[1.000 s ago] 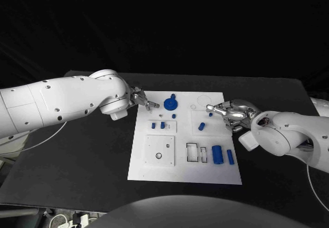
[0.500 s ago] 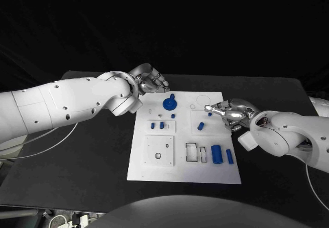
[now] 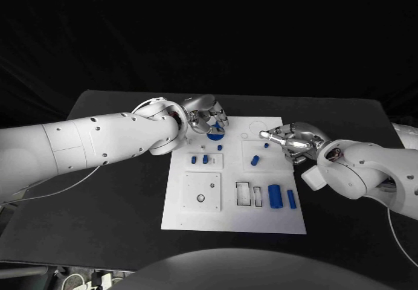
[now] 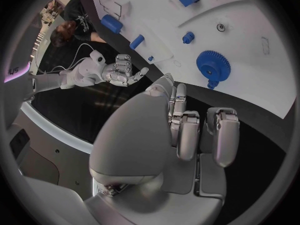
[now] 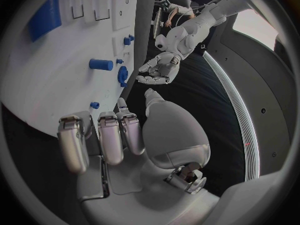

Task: Assemble the parts on the task board

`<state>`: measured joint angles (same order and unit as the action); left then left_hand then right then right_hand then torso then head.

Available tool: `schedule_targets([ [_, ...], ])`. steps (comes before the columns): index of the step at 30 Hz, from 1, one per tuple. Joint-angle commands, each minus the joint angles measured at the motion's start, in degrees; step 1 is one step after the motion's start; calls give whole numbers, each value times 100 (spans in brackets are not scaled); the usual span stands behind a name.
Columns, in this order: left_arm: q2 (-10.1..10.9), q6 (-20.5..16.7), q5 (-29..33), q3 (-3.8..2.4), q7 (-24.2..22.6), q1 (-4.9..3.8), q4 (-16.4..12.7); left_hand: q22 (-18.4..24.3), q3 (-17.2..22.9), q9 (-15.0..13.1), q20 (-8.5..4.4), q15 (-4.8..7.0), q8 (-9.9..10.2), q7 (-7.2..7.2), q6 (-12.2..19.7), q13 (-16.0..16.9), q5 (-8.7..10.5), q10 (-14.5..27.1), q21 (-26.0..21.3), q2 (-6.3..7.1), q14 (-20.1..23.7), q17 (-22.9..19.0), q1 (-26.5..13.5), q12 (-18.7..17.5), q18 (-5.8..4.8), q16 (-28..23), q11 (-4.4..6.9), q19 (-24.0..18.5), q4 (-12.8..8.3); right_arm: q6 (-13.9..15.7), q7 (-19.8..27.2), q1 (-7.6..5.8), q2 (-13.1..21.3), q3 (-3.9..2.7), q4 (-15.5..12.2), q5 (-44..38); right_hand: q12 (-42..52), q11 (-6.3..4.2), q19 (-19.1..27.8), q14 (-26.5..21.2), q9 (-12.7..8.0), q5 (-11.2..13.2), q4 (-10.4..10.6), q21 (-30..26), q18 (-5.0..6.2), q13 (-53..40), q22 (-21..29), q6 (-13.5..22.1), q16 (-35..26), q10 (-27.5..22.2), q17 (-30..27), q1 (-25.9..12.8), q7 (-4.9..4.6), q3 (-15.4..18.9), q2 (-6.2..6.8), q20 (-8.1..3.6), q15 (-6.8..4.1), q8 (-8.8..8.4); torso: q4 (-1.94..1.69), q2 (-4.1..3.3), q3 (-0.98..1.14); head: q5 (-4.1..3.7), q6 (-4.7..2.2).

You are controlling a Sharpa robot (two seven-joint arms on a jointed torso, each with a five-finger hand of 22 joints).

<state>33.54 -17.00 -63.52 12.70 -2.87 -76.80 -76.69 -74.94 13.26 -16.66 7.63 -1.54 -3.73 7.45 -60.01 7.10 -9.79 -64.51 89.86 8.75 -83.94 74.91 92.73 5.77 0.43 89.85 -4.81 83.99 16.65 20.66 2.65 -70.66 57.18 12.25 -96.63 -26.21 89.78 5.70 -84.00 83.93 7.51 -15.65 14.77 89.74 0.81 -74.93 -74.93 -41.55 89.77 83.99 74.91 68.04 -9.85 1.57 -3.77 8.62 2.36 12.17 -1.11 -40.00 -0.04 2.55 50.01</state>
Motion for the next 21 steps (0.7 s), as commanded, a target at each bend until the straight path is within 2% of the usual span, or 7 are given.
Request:
schedule_targets([
  [1,-51,515,-856,-5,-339,28,46,-1506,74,102,17,7,4,-7,-56,-141,146,-78,14,27,-606,1509,55,-49,-43,15,-4,601,4,180,406,6,2,1,-17,-241,22,26,-600,607,-2,-26,-33,26,-81,-1507,-1507,-16,23,601,1509,61,-33,14,-29,33,45,-10,-10,0,6,-9,-1],
  [4,-97,718,-1069,-5,-344,55,114,-1506,119,198,20,0,8,-37,-48,-268,355,-82,14,50,-606,1509,79,-98,-43,15,-14,601,-2,262,503,6,3,1,-19,-301,22,31,-600,607,2,-23,-34,26,-81,-1507,-1507,-36,23,601,1509,67,-33,15,-36,37,50,-3,-11,8,11,2,-1],
  [6,-117,817,-1172,-5,-345,72,147,-1506,140,238,23,-5,5,-39,-47,-314,423,-74,14,55,-606,1509,100,-119,-43,15,-19,601,-4,287,527,6,3,1,-21,-315,22,31,-600,607,2,-23,-34,26,-81,-1507,-1507,-36,23,601,1509,67,-33,15,-36,37,50,-3,-9,8,13,2,-1],
  [15,-180,984,-1653,-5,-272,133,209,-1506,152,369,31,-1,14,-13,8,-361,646,47,14,24,-606,1509,22,-195,-43,15,-25,601,11,298,530,7,5,1,-21,-328,22,31,-600,607,2,-23,-34,26,-81,-1507,-1507,-36,23,601,1509,67,-33,15,-36,37,50,-3,-2,4,10,5,-1],
  [21,-226,1021,-1850,-6,-244,147,241,-1506,129,456,8,55,18,-18,93,-361,681,198,14,8,-606,1509,-36,-215,-43,15,-10,601,11,281,508,7,5,1,-23,-325,22,34,-600,607,4,-22,-34,26,-81,-1507,-1507,-50,23,601,1509,71,-35,16,-41,40,53,2,-1,4,10,5,-1],
])
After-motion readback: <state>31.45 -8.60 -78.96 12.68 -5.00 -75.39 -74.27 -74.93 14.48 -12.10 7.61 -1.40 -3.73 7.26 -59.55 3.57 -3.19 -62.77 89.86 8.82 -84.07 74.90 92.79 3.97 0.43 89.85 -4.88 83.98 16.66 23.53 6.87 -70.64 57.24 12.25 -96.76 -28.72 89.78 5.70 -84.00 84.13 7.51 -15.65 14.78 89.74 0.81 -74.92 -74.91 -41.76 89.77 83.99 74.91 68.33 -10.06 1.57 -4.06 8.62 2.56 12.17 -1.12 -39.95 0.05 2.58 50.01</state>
